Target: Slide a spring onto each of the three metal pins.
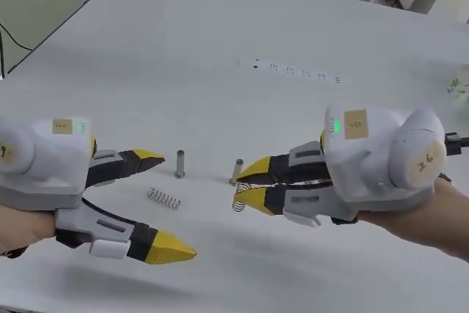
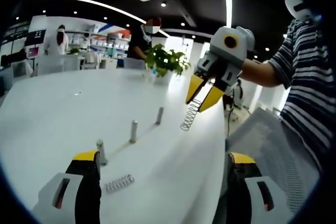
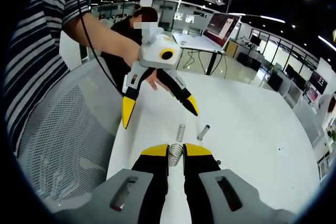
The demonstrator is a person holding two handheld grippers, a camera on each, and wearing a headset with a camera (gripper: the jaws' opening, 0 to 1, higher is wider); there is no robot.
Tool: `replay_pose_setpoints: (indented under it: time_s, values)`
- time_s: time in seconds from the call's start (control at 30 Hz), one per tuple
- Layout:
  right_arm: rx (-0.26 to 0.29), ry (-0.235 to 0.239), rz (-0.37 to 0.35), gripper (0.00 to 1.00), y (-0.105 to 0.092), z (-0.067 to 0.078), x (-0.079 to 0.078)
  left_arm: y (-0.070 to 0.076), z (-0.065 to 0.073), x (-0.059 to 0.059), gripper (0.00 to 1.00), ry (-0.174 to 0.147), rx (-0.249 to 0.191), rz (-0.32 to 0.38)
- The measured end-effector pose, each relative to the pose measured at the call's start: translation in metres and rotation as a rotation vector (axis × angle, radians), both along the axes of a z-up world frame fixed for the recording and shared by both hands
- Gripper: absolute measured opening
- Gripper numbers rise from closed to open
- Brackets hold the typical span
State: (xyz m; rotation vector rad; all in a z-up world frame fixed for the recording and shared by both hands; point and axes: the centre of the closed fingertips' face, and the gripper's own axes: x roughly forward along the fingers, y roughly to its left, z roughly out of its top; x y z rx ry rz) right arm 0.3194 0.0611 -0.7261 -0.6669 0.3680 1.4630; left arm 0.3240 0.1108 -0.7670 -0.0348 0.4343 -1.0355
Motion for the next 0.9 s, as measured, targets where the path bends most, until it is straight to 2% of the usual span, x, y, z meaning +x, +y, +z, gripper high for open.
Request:
replay_pose_setpoints:
  time_s: [0.3, 0.9]
  values:
    - [-0.008, -0.004, -0.027, 0.07, -0.004, -0.004, 0.01, 0.014, 0.001, 0.005, 0.98, -0.018, 0.007, 0.047]
    - [-0.005, -0.006, -0.101, 0.07, -0.007, -0.006, 0.044, 0.018, -0.004, 0.001, 0.98, -0.008, 0.005, 0.063]
